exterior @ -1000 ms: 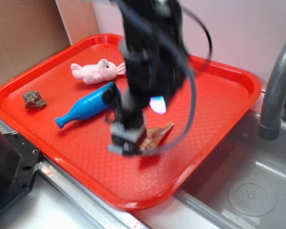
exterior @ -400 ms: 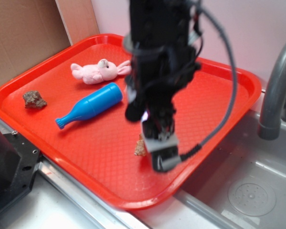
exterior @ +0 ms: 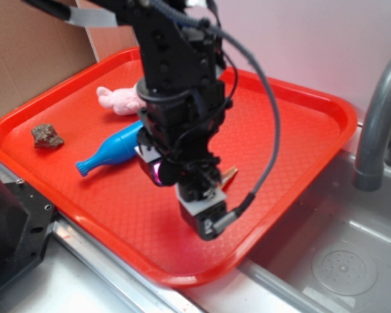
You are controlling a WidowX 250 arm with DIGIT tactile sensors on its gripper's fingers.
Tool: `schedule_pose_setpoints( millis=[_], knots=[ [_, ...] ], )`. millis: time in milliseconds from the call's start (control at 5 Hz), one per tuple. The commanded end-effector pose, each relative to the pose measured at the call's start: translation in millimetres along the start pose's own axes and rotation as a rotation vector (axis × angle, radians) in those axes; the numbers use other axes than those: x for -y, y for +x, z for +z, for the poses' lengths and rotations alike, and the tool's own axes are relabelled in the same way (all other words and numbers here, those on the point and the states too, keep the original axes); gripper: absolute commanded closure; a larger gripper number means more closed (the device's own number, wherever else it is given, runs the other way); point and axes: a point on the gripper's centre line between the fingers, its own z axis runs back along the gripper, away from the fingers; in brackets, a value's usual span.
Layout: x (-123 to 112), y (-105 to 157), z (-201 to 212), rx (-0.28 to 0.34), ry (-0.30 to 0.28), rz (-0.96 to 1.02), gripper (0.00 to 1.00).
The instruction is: Grab the shell.
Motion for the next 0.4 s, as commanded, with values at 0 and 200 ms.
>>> schedule_pose_setpoints(
  millis=[0,200],
  knots=[
    [3,22,-10,0.007,-0.018,-0.063,0.00],
    [3,35,-24,-0.021,-0.034,-0.081,0.00]
  ],
)
